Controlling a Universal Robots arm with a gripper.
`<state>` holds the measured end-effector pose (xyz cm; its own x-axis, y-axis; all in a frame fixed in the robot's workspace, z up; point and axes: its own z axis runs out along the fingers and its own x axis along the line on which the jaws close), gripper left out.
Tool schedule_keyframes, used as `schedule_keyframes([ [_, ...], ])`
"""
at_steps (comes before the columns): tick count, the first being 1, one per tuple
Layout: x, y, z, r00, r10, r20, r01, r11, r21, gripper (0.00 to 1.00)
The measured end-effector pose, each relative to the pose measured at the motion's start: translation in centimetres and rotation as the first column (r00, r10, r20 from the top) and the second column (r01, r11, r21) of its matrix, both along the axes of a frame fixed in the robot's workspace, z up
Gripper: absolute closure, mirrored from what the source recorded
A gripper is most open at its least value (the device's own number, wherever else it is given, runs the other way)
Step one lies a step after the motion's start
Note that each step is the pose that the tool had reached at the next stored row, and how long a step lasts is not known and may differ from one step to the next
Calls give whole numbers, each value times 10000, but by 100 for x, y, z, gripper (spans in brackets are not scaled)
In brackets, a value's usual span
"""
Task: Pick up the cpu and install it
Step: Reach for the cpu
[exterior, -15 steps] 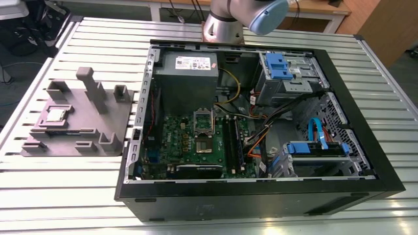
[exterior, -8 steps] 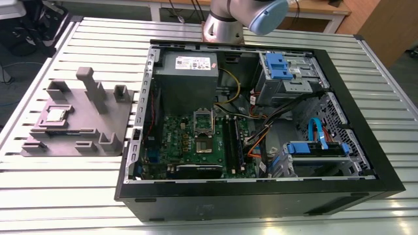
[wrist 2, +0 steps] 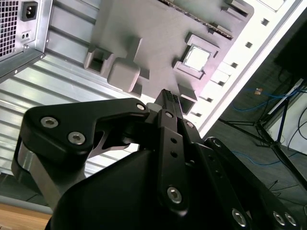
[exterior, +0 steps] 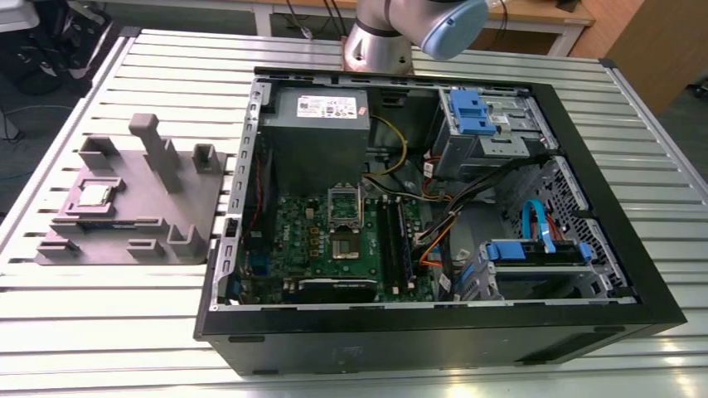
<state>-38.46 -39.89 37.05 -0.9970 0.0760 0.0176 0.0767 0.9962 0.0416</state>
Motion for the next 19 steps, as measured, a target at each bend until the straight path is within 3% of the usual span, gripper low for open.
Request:
schedule_keyframes([
  [19, -75, 0, -2, 10000, 0, 0, 0, 10000, 0, 90],
])
